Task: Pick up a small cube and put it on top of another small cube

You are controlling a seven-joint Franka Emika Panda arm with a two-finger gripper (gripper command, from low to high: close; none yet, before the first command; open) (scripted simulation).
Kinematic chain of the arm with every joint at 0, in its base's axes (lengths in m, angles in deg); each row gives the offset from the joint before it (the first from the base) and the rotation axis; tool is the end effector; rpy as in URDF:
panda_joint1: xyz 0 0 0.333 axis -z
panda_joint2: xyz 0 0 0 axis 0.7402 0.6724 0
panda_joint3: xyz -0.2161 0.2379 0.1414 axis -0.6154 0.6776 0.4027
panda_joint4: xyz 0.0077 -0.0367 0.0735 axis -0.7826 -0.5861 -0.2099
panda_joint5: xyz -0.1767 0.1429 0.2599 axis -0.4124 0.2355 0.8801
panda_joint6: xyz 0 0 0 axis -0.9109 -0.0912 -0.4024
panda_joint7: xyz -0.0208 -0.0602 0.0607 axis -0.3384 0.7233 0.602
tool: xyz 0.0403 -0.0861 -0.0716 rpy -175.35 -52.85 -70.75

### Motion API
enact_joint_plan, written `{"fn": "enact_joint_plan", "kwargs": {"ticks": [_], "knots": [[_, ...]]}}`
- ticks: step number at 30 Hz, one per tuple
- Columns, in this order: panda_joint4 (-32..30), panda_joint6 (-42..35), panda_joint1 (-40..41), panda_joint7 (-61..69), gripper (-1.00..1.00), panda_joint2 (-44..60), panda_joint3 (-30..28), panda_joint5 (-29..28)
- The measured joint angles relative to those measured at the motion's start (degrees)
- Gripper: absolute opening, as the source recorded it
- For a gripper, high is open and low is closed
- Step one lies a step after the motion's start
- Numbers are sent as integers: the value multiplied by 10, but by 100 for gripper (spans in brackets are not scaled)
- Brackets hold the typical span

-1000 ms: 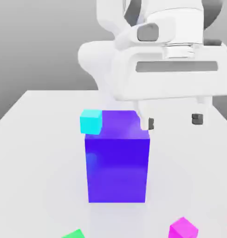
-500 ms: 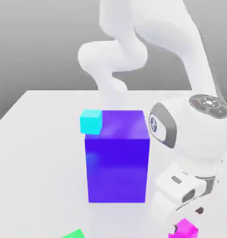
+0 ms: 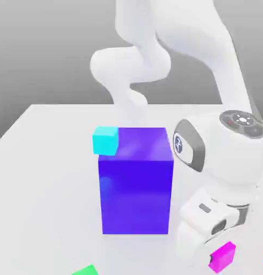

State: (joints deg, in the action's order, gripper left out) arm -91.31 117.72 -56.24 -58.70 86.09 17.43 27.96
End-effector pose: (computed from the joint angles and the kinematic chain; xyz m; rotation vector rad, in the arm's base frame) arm 0.5060 0.1144 0.2630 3.1016 -0.4431 -0.0030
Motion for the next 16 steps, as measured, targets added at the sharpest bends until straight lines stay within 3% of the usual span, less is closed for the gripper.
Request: {"fn": "enact_joint_plan", "kwargs": {"ticks": [8,12,13,16], "knots": [[25,-55,117,31,-100,-32,-80,55],[31,3,132,41,-100,31,-82,71],[32,12,134,42,100,41,-81,72],[32,12,134,42,100,41,-81,72]]}}
